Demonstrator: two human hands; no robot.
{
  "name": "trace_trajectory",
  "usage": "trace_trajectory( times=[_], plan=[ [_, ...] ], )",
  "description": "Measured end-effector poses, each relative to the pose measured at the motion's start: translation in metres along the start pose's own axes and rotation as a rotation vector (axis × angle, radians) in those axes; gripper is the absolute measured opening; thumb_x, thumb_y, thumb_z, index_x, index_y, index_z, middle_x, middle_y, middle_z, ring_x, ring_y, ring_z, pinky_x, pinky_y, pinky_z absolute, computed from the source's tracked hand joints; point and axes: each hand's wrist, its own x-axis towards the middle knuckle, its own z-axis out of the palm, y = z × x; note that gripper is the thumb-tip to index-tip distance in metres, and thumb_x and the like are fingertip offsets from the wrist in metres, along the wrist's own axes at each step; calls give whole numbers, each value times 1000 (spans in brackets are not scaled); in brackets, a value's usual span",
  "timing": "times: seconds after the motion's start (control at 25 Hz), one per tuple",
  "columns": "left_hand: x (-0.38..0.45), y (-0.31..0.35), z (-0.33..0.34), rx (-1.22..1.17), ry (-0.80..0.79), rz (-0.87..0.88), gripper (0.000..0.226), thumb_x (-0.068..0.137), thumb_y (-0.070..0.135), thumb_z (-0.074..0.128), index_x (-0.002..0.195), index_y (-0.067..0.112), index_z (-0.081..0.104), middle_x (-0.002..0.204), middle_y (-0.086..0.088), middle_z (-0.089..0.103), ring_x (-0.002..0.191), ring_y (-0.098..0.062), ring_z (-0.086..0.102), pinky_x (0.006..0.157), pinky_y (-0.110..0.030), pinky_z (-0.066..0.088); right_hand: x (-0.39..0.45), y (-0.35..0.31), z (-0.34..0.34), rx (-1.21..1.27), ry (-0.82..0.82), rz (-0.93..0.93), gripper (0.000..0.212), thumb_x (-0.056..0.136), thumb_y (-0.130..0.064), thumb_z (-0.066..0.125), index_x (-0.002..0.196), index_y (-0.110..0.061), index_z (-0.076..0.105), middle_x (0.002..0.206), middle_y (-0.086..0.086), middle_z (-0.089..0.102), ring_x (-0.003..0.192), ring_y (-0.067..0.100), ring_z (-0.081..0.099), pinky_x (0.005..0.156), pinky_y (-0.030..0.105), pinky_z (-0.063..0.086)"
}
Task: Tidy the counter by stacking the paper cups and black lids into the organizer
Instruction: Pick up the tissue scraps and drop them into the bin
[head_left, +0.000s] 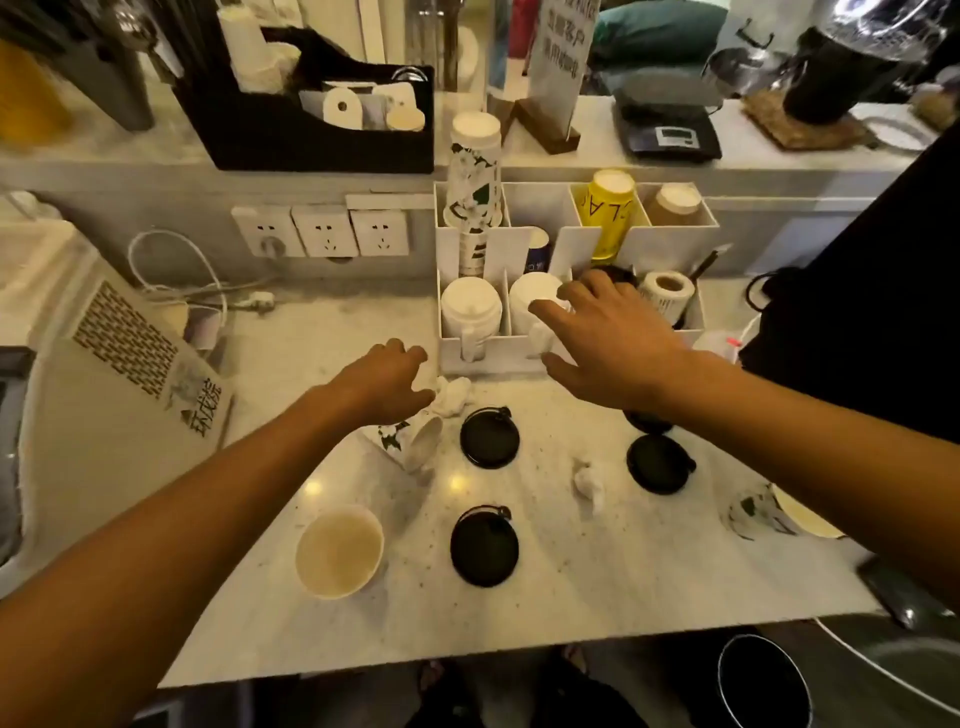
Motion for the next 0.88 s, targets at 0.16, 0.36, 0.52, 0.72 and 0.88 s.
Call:
trace_trajectory(
  times=[0.16,0.36,0.52,0.72,0.88],
  plan=[
    [17,16,13,-54,-51,-11,58,96,43,60,145,16,45,143,-14,51,120,-32,57,94,-38,48,-14,22,24,55,-42,57,60,92,-52,51,143,-23,38,137,15,54,123,35,46,98,49,46],
    [47,36,30,-57,-71,-86,50,96,41,62,139,19,51,139,-11,56,115,-28,60,94,-38,50,-24,48,57,252,-73,162,62,93,-52,51,148,-28,34,147,11,47,137,35,38,109,52,39],
    [61,46,47,3,-92,-132,52,94,38,64,142,23,49,143,-11,53,118,-30,59,94,-39,51,-34,53,89,428,-40,231,64,93,-52,54,149,-30,32,152,8,43,142,34,33,110,51,38],
    [81,60,65,216,-134,-128,58,92,26,70,144,34,45,147,-7,47,109,-28,64,84,-36,56,-56,55,129,648,-16,319,62,93,-52,54,148,-32,34,153,2,43,142,27,33,109,47,40],
    [88,61,80,366,-167,-116,54,92,21,67,142,29,45,144,-12,45,94,-28,68,73,-36,56,-79,51,148,862,42,388,55,96,-46,54,146,-30,40,149,-1,46,140,22,33,108,42,40]
  ],
)
